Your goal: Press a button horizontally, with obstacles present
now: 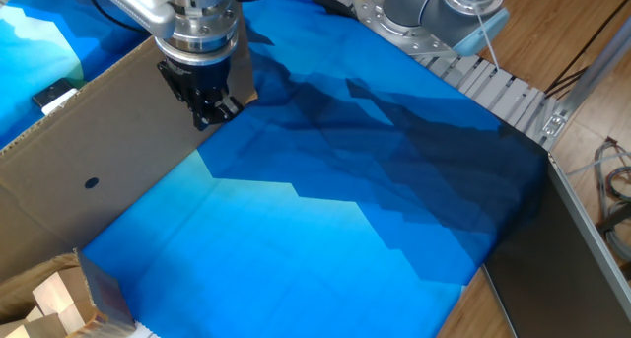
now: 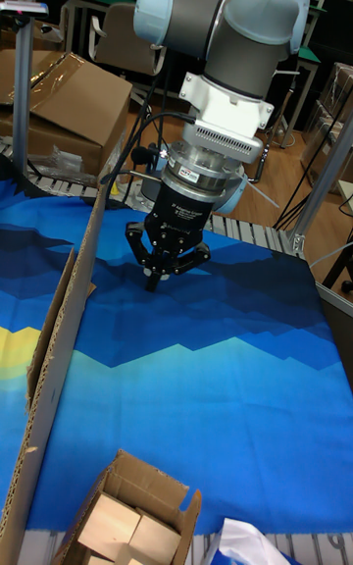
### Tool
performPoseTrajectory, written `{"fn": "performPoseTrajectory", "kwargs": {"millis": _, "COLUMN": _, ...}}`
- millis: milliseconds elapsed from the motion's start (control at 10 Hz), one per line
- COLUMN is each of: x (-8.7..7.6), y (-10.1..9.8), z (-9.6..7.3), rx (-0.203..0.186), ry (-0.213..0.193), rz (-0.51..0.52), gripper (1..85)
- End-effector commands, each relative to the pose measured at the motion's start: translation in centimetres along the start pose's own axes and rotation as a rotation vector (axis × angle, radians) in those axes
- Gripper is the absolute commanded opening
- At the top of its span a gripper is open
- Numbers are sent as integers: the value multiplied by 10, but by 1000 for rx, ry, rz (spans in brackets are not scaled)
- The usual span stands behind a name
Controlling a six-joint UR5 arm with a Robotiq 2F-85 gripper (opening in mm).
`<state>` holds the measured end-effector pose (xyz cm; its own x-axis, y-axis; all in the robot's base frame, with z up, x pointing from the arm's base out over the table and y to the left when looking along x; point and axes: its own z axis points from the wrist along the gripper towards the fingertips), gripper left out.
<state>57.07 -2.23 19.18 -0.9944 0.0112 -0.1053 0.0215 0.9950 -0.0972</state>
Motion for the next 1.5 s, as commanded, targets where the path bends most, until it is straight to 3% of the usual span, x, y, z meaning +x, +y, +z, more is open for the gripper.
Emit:
{"fn": "performPoseTrajectory", "kwargs": {"millis": 0, "x": 2, "y": 8, "z": -2, "rx": -34, "ry": 5, "rz": 28, "gripper": 10}}
{"fn": "performPoseTrajectory", "kwargs": {"millis": 300, "x": 10, "y": 17, "z": -7, "rx": -69, "ry": 26, "rz": 62, "gripper": 10}}
{"fn": "performPoseTrajectory", "kwargs": {"millis": 600, "x": 11, "y": 7, "z": -6, "rx": -30, "ry": 30, "rz": 50, "gripper": 10}}
{"fn": "performPoseTrajectory", "kwargs": {"millis": 700, "x": 15, "y": 14, "z": -6, "rx": -58, "ry": 43, "rz": 82, "gripper": 10}}
{"fn": "performPoseTrajectory", "kwargs": {"millis": 900, "x": 13, "y": 16, "z": -3, "rx": -65, "ry": 34, "rz": 75, "gripper": 10}}
{"fn": "performPoseTrajectory", "kwargs": {"millis": 1100, "x": 11, "y": 12, "z": -3, "rx": -43, "ry": 29, "rz": 45, "gripper": 10}}
{"fn": "performPoseTrajectory", "kwargs": {"millis": 1200, "x": 2, "y": 12, "z": -3, "rx": -45, "ry": -7, "rz": 28, "gripper": 10}}
{"fn": "performPoseTrajectory", "kwargs": {"millis": 1300, "x": -11, "y": 19, "z": -4, "rx": -72, "ry": -54, "rz": 21, "gripper": 10}}
{"fn": "performPoseTrajectory", "kwargs": {"millis": 1400, "x": -14, "y": 31, "z": -5, "rx": -119, "ry": -66, "rz": 32, "gripper": 10}}
